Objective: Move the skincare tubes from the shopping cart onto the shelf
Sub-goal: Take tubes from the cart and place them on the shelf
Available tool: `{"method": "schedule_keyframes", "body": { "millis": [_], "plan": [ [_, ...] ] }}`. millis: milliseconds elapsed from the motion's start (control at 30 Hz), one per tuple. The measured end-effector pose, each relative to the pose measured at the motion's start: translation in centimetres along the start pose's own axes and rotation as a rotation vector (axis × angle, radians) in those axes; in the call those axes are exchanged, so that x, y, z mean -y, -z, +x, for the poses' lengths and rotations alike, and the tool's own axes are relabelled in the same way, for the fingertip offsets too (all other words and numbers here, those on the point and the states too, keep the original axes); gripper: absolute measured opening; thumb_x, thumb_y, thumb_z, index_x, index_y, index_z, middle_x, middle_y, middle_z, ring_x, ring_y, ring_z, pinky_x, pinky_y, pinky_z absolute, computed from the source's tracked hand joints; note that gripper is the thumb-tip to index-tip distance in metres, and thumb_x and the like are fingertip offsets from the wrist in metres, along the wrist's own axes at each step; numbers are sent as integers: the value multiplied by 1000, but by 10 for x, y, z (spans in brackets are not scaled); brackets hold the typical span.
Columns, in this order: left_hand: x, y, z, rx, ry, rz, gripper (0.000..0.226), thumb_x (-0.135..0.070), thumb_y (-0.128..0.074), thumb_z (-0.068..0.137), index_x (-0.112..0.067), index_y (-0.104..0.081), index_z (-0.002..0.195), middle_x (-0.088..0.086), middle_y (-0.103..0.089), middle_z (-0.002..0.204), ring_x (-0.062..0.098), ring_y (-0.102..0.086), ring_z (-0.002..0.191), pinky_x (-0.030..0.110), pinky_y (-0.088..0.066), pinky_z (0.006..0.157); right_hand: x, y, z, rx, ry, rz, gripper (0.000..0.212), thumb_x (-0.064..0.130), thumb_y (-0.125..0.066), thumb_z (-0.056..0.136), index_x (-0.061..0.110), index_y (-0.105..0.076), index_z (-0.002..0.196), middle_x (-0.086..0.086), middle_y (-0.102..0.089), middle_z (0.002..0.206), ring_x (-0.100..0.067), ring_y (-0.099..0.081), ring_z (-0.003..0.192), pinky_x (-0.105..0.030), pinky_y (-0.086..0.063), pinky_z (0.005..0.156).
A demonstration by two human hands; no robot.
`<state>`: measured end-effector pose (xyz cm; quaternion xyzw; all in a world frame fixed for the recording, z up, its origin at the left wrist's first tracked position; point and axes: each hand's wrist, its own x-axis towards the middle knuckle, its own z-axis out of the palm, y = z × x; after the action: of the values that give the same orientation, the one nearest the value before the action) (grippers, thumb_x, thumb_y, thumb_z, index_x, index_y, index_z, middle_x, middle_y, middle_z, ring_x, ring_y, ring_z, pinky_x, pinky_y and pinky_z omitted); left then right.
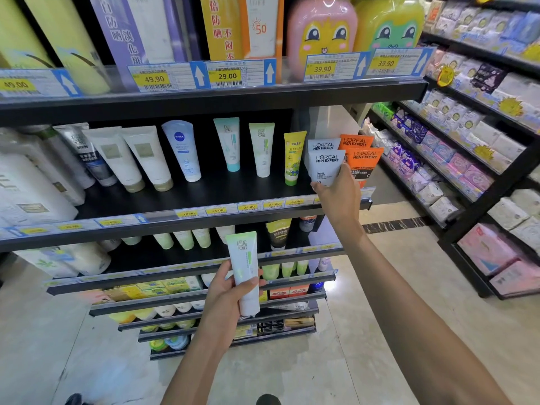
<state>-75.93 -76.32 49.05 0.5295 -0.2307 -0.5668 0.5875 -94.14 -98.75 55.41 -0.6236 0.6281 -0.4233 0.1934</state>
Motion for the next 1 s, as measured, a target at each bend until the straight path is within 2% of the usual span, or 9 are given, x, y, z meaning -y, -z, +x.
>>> {"method": "schedule_keyframes", "body": {
  "millis": [133,233,367,500,600,800,933,1000],
  "plan": [
    [0,-2,1,-4,7,-4,57,7,-66,89,-25,-54,135,9,-75,116,28,-74,98,52,-56,94,-2,1,-1,-13,18,-9,42,19,-79,86,9,-53,117,-7,-69,123,-24,-65,109,-18,-34,60],
    [-1,-2,1,-9,12,-6,58,7,-66,89,-24,-54,136,10,-75,116,28,-74,98,51,-57,92,-2,1,-2,-34,29,1,38,22,-77,89,8,-55,117,-6,-70,120,-23,-65,107,-21,-36,69],
    [-3,-2,4,-11,9,-4,59,6,-66,89,-21,-52,139,11,-74,117,30,-73,98,48,-58,86,-3,-2,-1,-58,37,53,30,26,-73,92,11,-57,111,-4,-71,117,-24,-66,104,-32,-49,80],
    [-3,-3,6,-11,8,-5,59,6,-66,89,-21,-51,140,11,-74,118,29,-74,96,43,-58,80,-3,-1,0,-51,35,64,34,27,-73,92,11,-57,117,-3,-71,120,-21,-66,106,-27,-45,78],
    [-2,-4,8,-11,9,2,60,6,-67,89,-21,-51,140,12,-74,118,28,-74,96,44,-57,81,-6,0,2,-37,16,77,40,28,-72,92,13,-57,126,-2,-73,121,-20,-69,106,-26,-47,80],
    [0,-7,11,-14,22,21,60,5,-68,88,-21,-51,140,11,-75,117,32,-73,102,53,-56,93,-10,0,1,-45,48,48,33,28,-71,93,12,-58,118,-4,-73,118,-22,-69,103,-31,-52,80],
    [0,-8,11,-6,17,29,60,5,-68,88,-22,-51,140,10,-75,116,30,-73,103,55,-55,95,-13,0,-2,-60,56,51,29,28,-70,92,14,-61,116,-2,-74,116,-21,-69,101,-28,-46,73],
    [-1,-8,11,-8,12,26,60,5,-68,88,-22,-52,139,10,-75,116,29,-73,100,52,-56,91,-13,1,-4,-69,67,65,28,28,-70,92,16,-62,117,2,-75,117,-18,-69,101,-28,-48,74]
  ]
}}
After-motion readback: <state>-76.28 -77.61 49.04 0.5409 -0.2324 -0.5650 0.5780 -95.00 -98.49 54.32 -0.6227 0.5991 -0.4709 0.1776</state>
